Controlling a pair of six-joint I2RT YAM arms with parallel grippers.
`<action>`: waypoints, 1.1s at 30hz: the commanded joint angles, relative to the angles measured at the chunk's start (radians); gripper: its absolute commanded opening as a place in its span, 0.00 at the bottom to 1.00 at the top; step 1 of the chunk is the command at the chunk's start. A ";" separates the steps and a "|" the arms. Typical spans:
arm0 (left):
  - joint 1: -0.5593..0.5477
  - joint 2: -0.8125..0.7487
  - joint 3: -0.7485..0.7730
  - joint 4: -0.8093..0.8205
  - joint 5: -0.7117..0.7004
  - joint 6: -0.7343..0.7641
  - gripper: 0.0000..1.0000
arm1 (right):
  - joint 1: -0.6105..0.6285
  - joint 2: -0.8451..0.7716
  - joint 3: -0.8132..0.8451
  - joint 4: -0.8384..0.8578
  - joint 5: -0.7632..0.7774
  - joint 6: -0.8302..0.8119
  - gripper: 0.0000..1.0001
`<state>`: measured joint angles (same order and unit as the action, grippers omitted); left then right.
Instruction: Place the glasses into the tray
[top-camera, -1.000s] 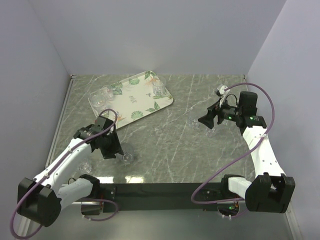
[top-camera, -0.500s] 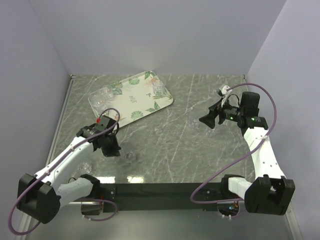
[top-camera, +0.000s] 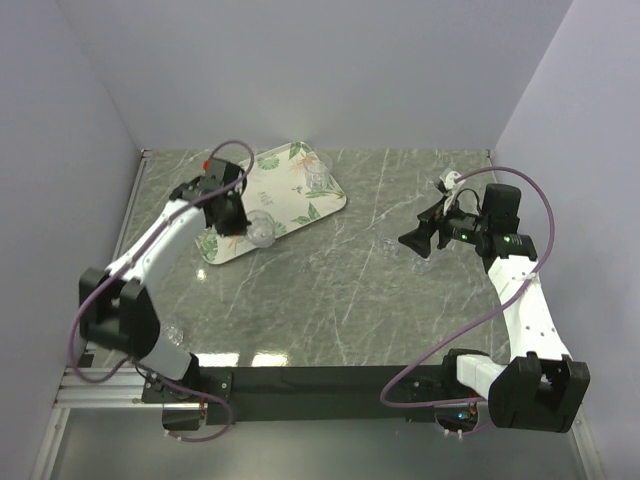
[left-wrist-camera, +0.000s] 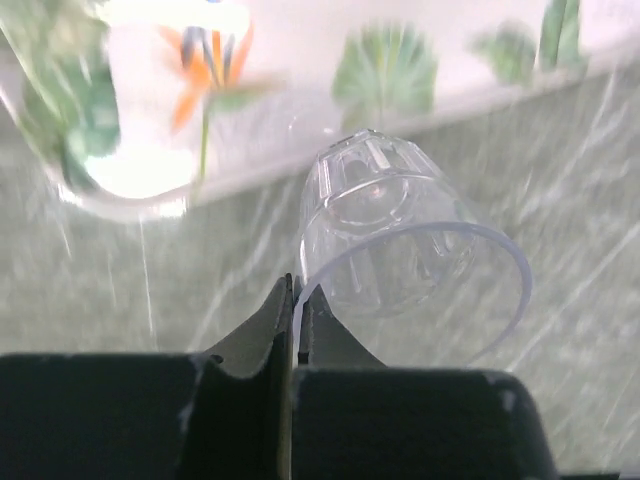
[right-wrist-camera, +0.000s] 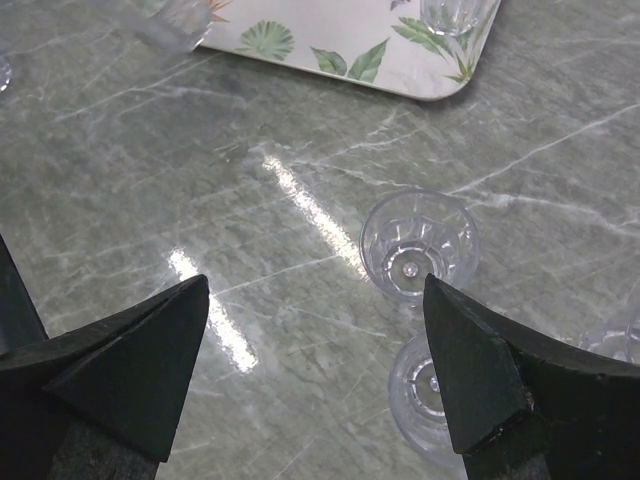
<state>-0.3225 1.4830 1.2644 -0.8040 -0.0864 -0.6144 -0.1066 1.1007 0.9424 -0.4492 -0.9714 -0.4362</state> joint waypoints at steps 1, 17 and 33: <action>0.054 0.118 0.200 0.077 -0.003 0.087 0.00 | -0.013 -0.036 0.010 0.009 -0.027 -0.001 0.94; 0.221 0.649 0.845 -0.058 0.011 0.182 0.00 | -0.018 -0.027 0.009 0.004 -0.039 -0.004 0.94; 0.249 0.766 0.921 -0.032 0.008 0.176 0.02 | -0.019 -0.021 0.006 0.007 -0.030 -0.006 0.94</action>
<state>-0.0780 2.2433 2.1231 -0.8520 -0.0765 -0.4477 -0.1184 1.0870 0.9424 -0.4500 -0.9882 -0.4366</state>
